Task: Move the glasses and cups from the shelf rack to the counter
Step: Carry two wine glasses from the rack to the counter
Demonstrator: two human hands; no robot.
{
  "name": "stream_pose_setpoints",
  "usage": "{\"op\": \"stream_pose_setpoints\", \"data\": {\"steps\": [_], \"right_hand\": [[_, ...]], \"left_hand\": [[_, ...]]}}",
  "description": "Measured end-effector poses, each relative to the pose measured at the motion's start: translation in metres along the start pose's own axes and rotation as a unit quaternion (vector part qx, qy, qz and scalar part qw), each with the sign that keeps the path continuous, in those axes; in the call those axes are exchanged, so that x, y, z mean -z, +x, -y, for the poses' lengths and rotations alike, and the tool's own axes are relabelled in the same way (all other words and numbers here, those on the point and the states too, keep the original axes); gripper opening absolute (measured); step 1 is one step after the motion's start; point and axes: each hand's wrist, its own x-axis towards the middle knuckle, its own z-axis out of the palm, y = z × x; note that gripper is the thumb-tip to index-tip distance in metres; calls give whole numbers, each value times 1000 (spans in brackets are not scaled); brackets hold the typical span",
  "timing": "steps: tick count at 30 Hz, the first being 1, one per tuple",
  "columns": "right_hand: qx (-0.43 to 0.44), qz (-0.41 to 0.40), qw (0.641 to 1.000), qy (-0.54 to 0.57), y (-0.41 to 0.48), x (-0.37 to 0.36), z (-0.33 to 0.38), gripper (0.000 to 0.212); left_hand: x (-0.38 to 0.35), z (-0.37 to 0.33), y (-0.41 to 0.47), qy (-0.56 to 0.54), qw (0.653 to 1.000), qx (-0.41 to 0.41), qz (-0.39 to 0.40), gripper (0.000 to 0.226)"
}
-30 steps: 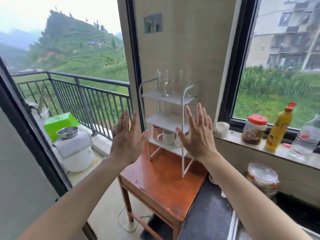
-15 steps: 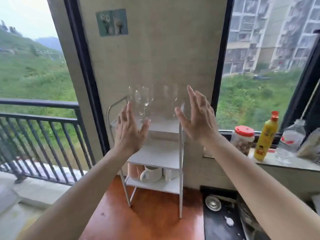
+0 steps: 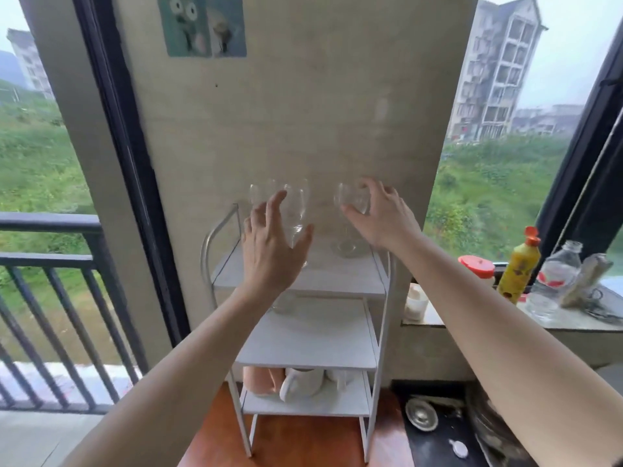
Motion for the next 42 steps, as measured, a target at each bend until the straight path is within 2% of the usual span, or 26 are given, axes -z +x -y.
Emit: {"op": "stream_pose_setpoints", "data": {"steps": [6, 10, 16, 22, 27, 33, 39, 42], "right_hand": [[29, -62, 997, 39, -6, -7, 1, 48], [52, -88, 989, 110, -25, -10, 6, 47], [65, -183, 950, 245, -59, 7, 12, 69], [41, -238, 918, 316, -103, 44, -10, 82], [18, -298, 916, 269, -166, 95, -71, 79], [-36, -359, 916, 177, -287, 193, -182, 86], [-110, -403, 902, 105, -455, 310, -305, 78], [-162, -425, 890, 30, -544, 368, -362, 82]], "left_hand": [[0, 0, -5, -81, 996, -10, -41, 59], [7, -1, -12, -126, 990, -9, -68, 57], [19, -16, -17, -156, 981, -17, -117, 64], [19, -63, -40, -224, 965, -46, -129, 62], [-2, -146, -86, -298, 949, -78, -67, 60], [-50, -288, -178, -376, 919, -107, 45, 56], [-102, -453, -321, -449, 867, -121, 181, 59], [-118, -535, -402, -480, 834, -117, 246, 66]]}}
